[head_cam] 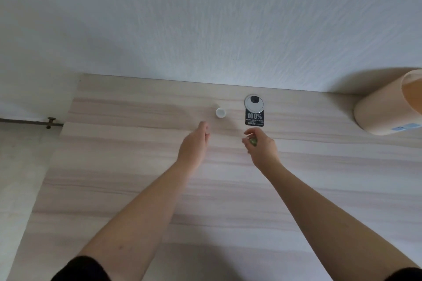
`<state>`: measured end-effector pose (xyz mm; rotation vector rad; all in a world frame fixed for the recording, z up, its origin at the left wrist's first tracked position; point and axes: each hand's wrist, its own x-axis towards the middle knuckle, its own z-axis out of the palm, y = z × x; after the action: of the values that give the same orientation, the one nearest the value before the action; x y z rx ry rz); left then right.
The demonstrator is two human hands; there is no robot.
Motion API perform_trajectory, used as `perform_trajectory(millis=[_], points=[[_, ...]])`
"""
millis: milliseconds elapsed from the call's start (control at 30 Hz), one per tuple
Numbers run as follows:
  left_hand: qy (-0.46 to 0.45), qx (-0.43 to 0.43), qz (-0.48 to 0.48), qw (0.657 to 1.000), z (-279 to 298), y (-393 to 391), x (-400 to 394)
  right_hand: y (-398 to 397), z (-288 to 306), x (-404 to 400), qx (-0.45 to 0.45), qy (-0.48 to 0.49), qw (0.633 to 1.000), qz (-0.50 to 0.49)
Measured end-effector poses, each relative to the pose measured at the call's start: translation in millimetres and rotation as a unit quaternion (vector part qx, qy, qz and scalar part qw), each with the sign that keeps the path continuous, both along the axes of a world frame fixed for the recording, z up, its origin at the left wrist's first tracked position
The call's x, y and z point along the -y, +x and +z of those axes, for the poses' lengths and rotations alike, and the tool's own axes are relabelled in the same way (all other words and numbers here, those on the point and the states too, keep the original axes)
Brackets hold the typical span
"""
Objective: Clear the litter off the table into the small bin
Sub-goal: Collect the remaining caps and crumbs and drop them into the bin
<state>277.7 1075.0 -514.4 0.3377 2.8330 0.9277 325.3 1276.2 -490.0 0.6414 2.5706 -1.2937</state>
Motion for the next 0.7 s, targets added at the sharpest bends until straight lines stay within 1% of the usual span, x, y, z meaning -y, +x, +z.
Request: perform_trajectory(millis=[100, 200, 267, 333, 433, 500, 633, 700], points=[[-0.026, -0.001, -0.010, 1.000, 8.6, -36.1, -26.3, 4.4, 7.9, -11.6, -0.003, 0.007, 1.000, -0.019], [-0.097, -0.015, -0.032, 0.995, 11.5, -63.4, -44.4, 10.0, 14.4, -23.6, -0.010, 0.034, 0.998, -0.046], [-0.110, -0.006, -0.036, 0.993, 9.0, -72.2, -52.3, 14.0, 18.4, -33.1, -0.011, 0.053, 0.997, -0.058], [-0.149, 0.008, -0.052, 0.987, 4.0, -74.4, -57.0, 17.9, 22.1, -43.2, -0.007, 0.063, 0.995, -0.071], [-0.208, -0.013, -0.082, 0.975, -5.8, -69.6, -58.5, 25.3, 25.9, -55.7, -0.012, 0.074, 0.994, -0.084], [-0.211, -0.018, -0.080, 0.974, -9.6, -67.0, -58.8, 31.6, 28.9, -60.9, -0.018, 0.073, 0.993, -0.086], [-0.166, 0.025, -0.063, 0.984, -4.7, -60.6, -57.1, 47.2, 36.9, -68.4, -0.014, 0.074, 0.995, -0.067], [-0.173, 0.006, -0.076, 0.982, 2.2, -48.6, -57.4, 57.7, 42.0, -73.8, -0.012, 0.080, 0.995, -0.051]])
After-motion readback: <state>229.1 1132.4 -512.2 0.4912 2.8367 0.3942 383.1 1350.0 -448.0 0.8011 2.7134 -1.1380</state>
